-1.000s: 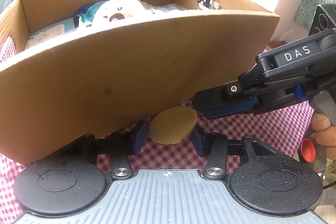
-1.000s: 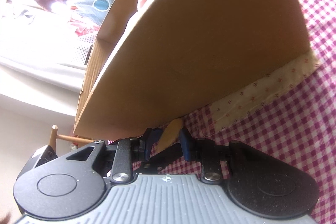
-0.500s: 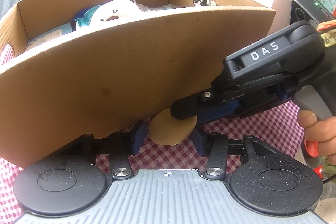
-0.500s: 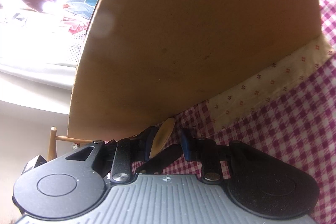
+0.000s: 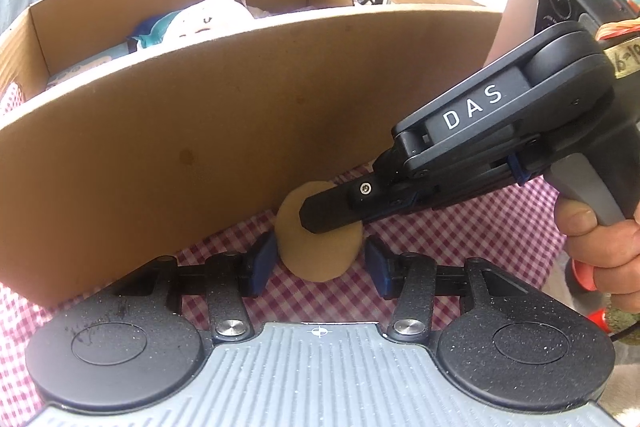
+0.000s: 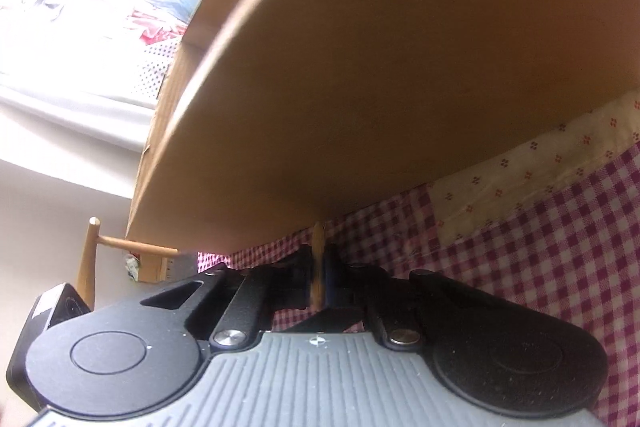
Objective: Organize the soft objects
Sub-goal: 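Lift the sponge into the box and open the right gripper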
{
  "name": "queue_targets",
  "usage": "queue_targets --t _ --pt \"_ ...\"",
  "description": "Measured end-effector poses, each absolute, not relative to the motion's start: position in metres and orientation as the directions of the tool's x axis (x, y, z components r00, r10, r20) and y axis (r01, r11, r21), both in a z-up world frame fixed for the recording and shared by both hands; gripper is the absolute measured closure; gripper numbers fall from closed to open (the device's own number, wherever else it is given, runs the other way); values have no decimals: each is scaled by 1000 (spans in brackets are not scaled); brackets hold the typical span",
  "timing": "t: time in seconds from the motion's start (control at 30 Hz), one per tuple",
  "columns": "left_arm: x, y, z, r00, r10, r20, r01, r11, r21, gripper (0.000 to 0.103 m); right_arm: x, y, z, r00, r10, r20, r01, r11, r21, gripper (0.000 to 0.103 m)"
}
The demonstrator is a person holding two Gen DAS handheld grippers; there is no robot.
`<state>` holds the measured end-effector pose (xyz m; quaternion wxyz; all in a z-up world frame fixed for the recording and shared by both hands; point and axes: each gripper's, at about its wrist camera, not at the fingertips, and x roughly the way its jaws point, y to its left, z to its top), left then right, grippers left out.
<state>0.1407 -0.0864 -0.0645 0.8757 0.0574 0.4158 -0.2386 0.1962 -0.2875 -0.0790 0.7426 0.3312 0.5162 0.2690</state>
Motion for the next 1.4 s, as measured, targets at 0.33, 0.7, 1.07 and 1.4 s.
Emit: queue_targets --t 0.33,0.7,1.07,1.4 --pt "100 -70 -21 625 -388 -677 464 883 -78 54 164 -271 -39 349 748 -564 -162 642 750 96" --pt "80 -64 50 768 -412 -490 468 884 -10 47 136 -257 61 455 767 -452 -405 630 663 96" --pt "102 -28 57 795 -388 -466 383 917 -110 2 184 -277 105 532 705 -468 -422 700 576 96" --pt "124 31 49 821 -316 -475 265 949 -173 1 267 -292 62 347 606 -716 -275 796 540 96"
